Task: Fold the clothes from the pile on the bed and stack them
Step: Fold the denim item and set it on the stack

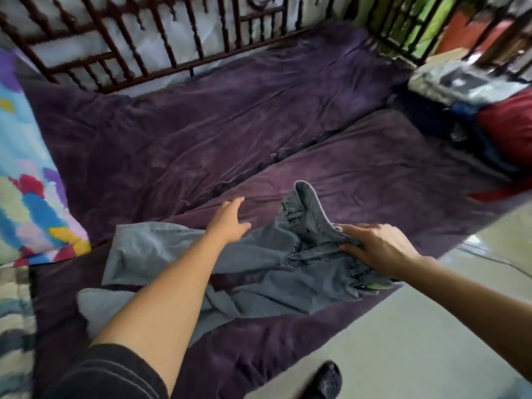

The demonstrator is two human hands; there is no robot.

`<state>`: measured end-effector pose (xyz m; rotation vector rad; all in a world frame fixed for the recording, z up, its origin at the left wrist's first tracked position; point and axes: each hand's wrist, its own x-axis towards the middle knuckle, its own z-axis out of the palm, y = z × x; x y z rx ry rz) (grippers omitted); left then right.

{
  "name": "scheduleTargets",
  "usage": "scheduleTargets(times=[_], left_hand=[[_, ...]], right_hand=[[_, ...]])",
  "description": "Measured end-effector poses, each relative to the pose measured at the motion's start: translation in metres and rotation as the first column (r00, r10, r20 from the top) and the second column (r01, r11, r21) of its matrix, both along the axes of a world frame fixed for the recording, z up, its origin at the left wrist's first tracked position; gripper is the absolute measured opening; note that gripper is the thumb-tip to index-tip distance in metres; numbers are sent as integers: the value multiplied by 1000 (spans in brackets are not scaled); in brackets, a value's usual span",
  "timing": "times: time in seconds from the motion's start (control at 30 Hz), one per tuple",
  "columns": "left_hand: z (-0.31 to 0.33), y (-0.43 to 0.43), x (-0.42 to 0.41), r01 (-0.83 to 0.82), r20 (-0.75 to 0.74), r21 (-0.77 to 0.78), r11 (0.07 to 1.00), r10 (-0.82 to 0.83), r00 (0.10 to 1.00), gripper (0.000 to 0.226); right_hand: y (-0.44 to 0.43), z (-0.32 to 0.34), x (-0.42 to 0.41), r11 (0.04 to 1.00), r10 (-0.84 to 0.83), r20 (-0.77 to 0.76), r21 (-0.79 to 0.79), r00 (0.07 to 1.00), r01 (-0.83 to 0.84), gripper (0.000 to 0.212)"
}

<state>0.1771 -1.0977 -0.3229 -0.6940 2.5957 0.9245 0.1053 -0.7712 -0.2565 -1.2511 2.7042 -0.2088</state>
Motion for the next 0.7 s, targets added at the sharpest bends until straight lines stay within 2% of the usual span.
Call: scheduleTargets(times=[0.07,0.13,0.23,0.37,0.43,0.5,0.57,0.63,0.7], left_hand=[[19,44,-52,-19,-92,127,992,31,995,77],[32,89,-98,-15,-109,302,953,50,993,78],[39,154,-151,90,-97,458,885,-51,994,70],[28,221,-205,191,-65,458,868,-181,981,40],[19,242,-234,176,-85,459,871,-154,984,18],[15,252,-265,99,-137,426,899,-44,990,8],[17,249,-300,-4,-183,380,925,80,980,11],[22,241,-334,-99,-193,419,903,195,962,17],[30,238,-369,-145,-199,461,875,261,945,17]], right_hand=[[33,19,-15,997,46,-65,-66,997,-51,44],[64,35,-31,988,72,-154,-126,985,-92,42],[108,47,-57,979,46,-216,-184,975,-87,40],[159,45,-92,980,17,-252,-189,967,-66,38],[180,38,-112,986,0,-226,-165,974,-39,38],[198,26,-136,992,-58,-140,-120,988,42,39],[214,14,-163,975,-208,34,-76,978,210,34],[226,-1,-194,914,-380,226,-54,897,401,25],[231,-16,-231,788,-543,387,-72,745,611,24]])
